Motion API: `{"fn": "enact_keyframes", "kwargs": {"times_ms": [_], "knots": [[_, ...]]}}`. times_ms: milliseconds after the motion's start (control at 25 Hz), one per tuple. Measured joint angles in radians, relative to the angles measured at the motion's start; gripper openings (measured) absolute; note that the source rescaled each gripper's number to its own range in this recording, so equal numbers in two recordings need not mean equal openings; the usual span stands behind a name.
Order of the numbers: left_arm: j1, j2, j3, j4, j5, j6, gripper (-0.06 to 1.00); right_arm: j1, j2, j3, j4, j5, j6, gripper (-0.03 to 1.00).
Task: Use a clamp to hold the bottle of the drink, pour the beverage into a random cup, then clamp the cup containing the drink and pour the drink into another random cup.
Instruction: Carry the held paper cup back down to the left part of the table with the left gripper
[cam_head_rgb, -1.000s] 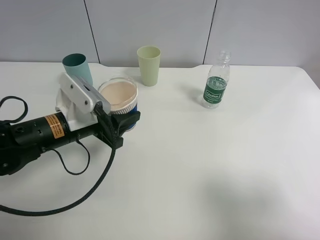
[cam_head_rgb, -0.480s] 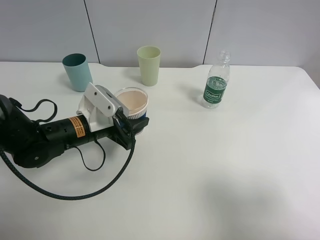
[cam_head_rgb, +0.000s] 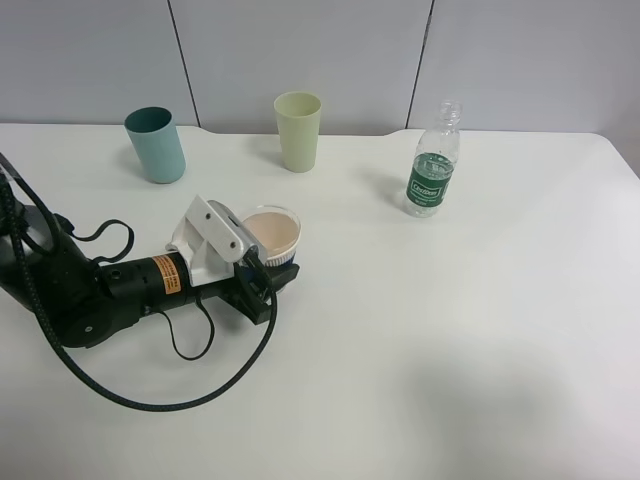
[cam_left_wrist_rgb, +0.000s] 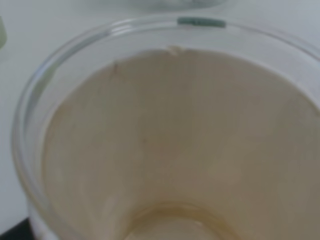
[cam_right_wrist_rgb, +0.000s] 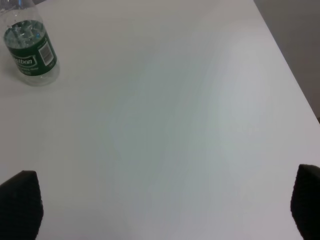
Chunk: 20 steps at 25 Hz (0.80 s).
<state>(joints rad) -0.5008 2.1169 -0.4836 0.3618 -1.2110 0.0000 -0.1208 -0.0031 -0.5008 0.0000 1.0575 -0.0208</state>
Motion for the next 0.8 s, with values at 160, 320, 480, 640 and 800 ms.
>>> {"fn": "enact_keyframes", "kwargs": {"times_ms": [160, 320, 480, 640, 800], "knots": [[0.0, 0.0, 0.0, 0.013, 0.0, 0.0, 0.04, 0.0, 0.0, 0.0, 0.0, 0.0, 0.0, 1.0], [0.0, 0.0, 0.0, 0.017, 0.0, 0.0, 0.47, 0.0, 0.0, 0.0, 0.0, 0.0, 0.0, 1.0], [0.0, 0.0, 0.003, 0.041, 0.0, 0.0, 0.84, 0.0, 0.0, 0.0, 0.0, 0.0, 0.0, 1.0], [0.0, -0.045, 0.044, 0.05, 0.0, 0.0, 0.88, 0.0, 0.0, 0.0, 0.0, 0.0, 0.0, 1.0], [0.0, -0.15, 0.099, 0.043, 0.0, 0.0, 0.88, 0.0, 0.0, 0.0, 0.0, 0.0, 0.0, 1.0]]}}
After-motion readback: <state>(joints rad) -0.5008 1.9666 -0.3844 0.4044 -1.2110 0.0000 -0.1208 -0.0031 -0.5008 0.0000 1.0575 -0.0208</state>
